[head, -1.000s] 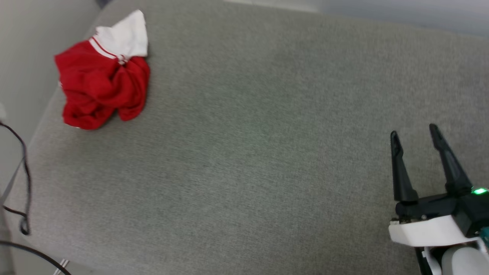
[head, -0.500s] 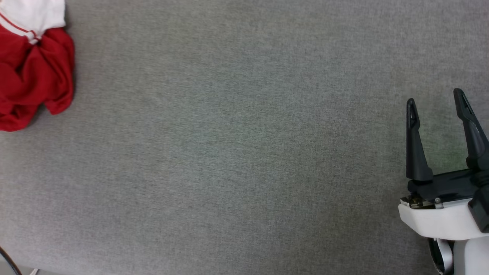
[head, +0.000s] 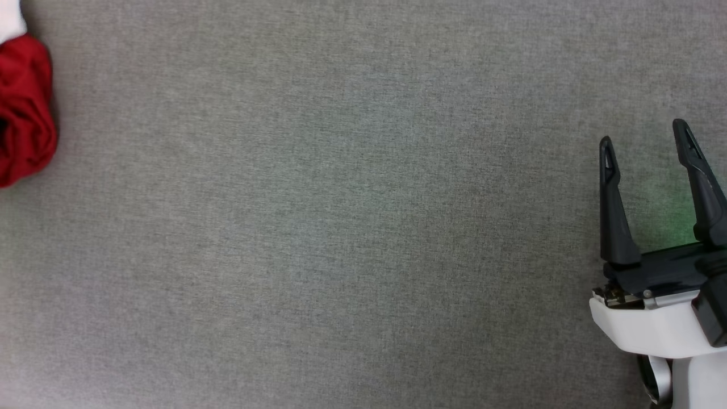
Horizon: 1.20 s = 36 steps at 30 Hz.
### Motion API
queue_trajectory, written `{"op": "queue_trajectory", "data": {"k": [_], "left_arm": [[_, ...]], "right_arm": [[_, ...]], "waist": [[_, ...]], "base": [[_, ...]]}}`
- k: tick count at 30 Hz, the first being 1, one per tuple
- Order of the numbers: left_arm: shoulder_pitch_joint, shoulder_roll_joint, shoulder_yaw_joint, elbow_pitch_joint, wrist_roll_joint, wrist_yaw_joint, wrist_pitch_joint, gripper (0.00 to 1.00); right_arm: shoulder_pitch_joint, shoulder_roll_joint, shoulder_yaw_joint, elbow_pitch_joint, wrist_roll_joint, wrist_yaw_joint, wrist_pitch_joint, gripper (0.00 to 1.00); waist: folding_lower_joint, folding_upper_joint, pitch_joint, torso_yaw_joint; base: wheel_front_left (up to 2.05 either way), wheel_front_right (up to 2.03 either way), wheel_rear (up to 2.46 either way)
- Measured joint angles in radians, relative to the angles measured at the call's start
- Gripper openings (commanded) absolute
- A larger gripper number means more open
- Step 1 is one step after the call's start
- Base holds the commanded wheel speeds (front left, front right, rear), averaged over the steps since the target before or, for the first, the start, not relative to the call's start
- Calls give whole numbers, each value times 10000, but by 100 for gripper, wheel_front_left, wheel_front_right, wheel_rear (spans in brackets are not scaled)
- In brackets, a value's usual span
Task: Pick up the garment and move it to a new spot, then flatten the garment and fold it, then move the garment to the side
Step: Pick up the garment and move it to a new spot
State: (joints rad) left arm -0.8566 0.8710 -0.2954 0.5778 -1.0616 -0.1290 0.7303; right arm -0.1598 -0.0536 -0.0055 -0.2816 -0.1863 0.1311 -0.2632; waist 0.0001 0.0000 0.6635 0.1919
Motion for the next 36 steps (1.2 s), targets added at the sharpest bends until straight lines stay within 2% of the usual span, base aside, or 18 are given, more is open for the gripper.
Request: {"op": "queue_trajectory", "data": {"k": [8,9,10,17,22,29,36], "left_arm": [[77,65,-1195,-176,-31,29,17,100],[52,69,-1285,-148,-58,40,-42,40],[16,81,-1411,-119,-54,40,-146,0],[-97,180,-2008,-215,-33,12,-936,0],[-365,713,-2282,-729,61,0,-1461,0],[-764,1221,-2859,-2178,290,0,-1772,0],[-1554,1185,-3609,-3638,560,-2,-1632,0]], "right_arm": [[-69,0,127,140,-15,0,0,100],[-84,0,128,192,-13,-2,0,100],[-87,0,130,238,-13,-2,0,100],[-40,8,272,502,88,-2,0,100],[41,21,497,740,230,-2,0,100],[249,25,617,1051,719,-2,0,100],[399,27,844,1283,903,-2,0,100]], "waist": [[-2,0,177,-167],[-2,0,159,-181],[-2,0,130,-194],[-1,0,-463,-237],[-1,0,-1166,-254],[-2,0,-2219,-309],[-2,0,-3096,-504]], "base": [[0,0,0],[0,0,0],[0,0,0],[0,0,0],[0,0,0],[0,0,0],[0,0,0]]}}
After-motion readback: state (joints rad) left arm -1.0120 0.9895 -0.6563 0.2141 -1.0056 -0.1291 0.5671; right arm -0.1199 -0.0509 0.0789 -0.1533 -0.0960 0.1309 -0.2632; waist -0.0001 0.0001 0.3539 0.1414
